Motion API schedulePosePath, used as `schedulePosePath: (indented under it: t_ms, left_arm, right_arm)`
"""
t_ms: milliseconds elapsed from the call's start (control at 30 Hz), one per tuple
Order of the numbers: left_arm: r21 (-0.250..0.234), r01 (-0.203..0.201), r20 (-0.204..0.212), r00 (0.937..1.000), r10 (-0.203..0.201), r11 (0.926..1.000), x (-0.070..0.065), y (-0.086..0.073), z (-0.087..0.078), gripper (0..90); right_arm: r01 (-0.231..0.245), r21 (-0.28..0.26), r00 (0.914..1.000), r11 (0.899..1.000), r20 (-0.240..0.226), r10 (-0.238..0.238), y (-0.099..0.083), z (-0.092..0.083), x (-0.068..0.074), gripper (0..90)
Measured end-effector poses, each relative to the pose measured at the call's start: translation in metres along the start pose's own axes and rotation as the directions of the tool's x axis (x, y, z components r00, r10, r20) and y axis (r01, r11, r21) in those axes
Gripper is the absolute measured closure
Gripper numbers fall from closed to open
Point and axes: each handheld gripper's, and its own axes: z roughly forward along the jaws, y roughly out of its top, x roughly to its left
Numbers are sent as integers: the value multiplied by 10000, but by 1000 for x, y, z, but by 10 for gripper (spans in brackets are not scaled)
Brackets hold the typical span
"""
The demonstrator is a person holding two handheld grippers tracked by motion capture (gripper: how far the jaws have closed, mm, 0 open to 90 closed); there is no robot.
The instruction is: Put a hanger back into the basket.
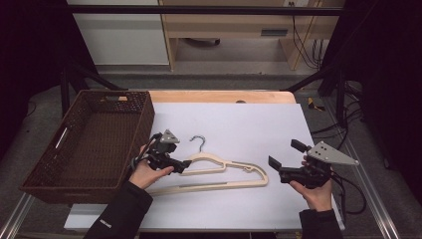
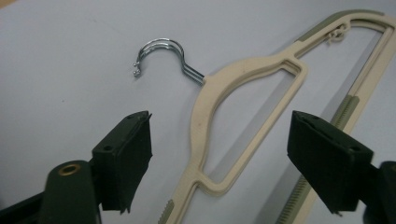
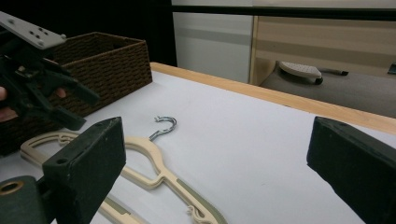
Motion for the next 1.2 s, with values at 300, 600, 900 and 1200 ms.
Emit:
schedulePosePath:
  t_ms: [300,600,900,1200]
  left_arm:
    - [936,-172,-33,9998,176,9955,6,-4,19,342]
    - [1663,-429,-212,9987,471,9851,7,-12,23,385]
    - [2273,-909,-381,9940,1021,9696,2,-16,31,330]
    - [1880,-1065,-321,9929,1145,9764,-2,-9,32,295]
  right_arm:
    - [27,18,10000,10000,-31,-27,0,0,0,46]
    - [46,88,10000,10000,-53,-46,-1,1,1,45]
    - [54,78,10000,10000,-57,-54,0,1,1,46]
    - [106,95,9999,9999,-95,-105,-1,2,0,46]
